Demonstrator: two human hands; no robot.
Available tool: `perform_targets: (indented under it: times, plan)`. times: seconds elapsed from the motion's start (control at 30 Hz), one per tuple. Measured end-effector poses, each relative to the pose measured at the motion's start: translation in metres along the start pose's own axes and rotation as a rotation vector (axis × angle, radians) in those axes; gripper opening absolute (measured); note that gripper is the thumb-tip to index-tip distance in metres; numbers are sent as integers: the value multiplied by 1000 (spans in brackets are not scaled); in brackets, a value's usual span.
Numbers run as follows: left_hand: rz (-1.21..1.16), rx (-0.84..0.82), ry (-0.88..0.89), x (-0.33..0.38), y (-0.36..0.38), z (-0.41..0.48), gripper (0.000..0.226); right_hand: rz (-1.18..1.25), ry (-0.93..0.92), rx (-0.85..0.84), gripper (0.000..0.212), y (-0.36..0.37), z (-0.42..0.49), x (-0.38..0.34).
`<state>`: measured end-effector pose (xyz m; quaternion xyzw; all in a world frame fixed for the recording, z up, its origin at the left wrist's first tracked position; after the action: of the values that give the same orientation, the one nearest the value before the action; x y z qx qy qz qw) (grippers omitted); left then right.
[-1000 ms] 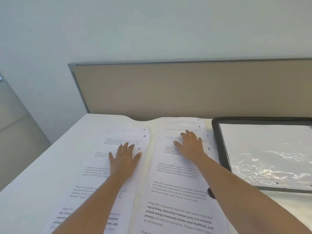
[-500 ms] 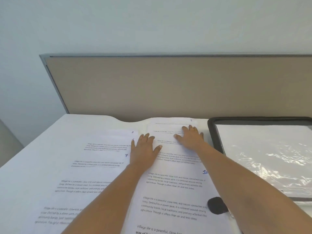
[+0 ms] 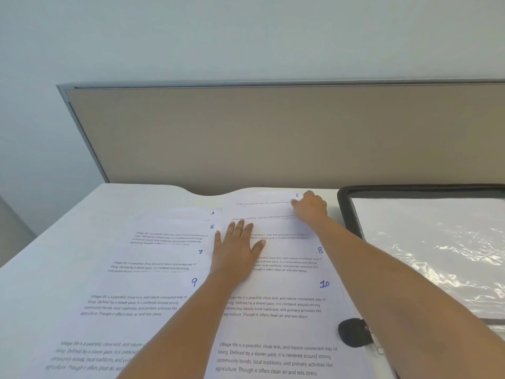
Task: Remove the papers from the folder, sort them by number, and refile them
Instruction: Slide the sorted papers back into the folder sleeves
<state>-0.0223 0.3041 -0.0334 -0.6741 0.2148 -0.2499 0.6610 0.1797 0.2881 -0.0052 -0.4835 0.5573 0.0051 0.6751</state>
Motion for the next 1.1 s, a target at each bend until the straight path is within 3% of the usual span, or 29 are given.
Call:
perform_targets:
  times: [0.13, 0.23, 0.33, 0.7, 0.87, 1.0, 1.07, 1.1]
  plan:
    - [12, 11, 0, -2, 1, 0, 58, 193, 136, -25, 7, -16, 13, -4]
    - [21, 13, -6, -3, 2, 0, 58, 395, 175, -49, 30, -22, 22, 0]
    - [13, 15, -9, -5, 3, -1, 58, 574, 220, -83, 33, -23, 23, 3]
    - [10, 18, -14, -6, 4, 0, 58, 384, 234, 22, 21, -39, 16, -24]
    - [20, 10, -24, -8, 3, -1, 58, 563, 102, 53, 31, -50, 29, -36]
    - [35, 1, -30, -9, 3, -1, 58, 680, 38, 219, 21, -71, 30, -45]
    - [40, -1, -33, -9, 3, -1, 58, 664, 12, 230, 25, -79, 25, -45]
    - [40, -3, -32, -9, 3, -1, 58, 628, 34, 194, 17, -78, 27, -42]
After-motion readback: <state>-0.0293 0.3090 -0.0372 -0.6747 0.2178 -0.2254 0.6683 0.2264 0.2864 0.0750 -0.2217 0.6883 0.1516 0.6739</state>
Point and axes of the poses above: each hand's wrist, its own z-axis towards the middle knuckle, its own y-axis out of the palm, x = y × z, the point moved 3 cm from there along z, towards the middle knuckle, and after that the axes turned 13 degrees about z, right-handed, at the moved point
